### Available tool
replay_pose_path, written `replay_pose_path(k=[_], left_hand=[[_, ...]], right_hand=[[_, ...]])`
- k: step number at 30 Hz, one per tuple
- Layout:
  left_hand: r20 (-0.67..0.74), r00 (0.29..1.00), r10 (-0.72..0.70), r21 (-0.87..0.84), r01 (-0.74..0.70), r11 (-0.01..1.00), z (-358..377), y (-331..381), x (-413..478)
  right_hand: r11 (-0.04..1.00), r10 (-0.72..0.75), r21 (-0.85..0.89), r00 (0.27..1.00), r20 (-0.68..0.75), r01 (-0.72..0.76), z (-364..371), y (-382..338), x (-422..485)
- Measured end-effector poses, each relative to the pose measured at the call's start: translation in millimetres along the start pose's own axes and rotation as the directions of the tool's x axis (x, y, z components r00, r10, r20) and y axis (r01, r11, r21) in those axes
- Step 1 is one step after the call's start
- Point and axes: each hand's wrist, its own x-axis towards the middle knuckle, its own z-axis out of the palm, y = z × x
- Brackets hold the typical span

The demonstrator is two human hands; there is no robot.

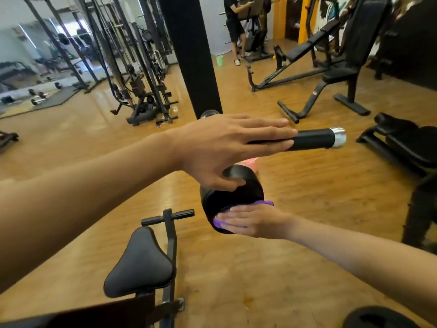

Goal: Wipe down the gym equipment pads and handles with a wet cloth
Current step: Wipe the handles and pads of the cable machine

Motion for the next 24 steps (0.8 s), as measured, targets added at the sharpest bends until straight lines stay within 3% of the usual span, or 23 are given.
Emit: replay_pose_path(k=[4, 5, 8, 12, 16, 20, 24], left_hand=[[0.052, 0.998, -0.019, 0.001, 0.019, 1.0, -0.1, -2.2, -1.9], [0.045, 0.999, -0.015, -0.004, 0.015, 1.0, 0.3, -2.6, -2.1], [0.028, 0.999, -0.022, -0.004, 0.022, 1.0, 2.7, -2.5, -3.6], [0.016, 0.999, -0.031, 0.014, 0.031, 0.999, 5.4, -3.2, -7.6], [0.04, 0.999, -0.012, 0.014, 0.011, 1.0, 5.9, -8.1, -8.1], [0.035, 0.999, 0.024, 0.017, -0.024, 1.0, 3.4, -5.5, -8.4], [0.067, 0.998, 0.001, 0.056, -0.005, 0.998, 1.9, -1.2, -15.3]], right_hand=[[0.986, -0.151, 0.076, 0.988, 0.021, 0.149, -6.5, -2.4, -0.2], [0.983, -0.115, 0.138, 0.993, -0.032, 0.118, -19.1, 10.0, 12.2], [0.998, 0.027, 0.065, 0.982, -0.187, -0.015, -31.4, 25.7, 32.7], [0.995, -0.024, -0.103, 0.995, -0.098, 0.014, -6.0, 6.7, 14.2], [0.999, -0.052, -0.008, 0.991, -0.125, 0.052, -23.8, 14.0, 28.4], [0.994, 0.099, 0.068, 0.963, -0.249, -0.084, -38.1, 16.8, 47.8], [0.994, -0.023, 0.102, 0.997, -0.069, 0.03, -3.2, -12.8, 15.1]])
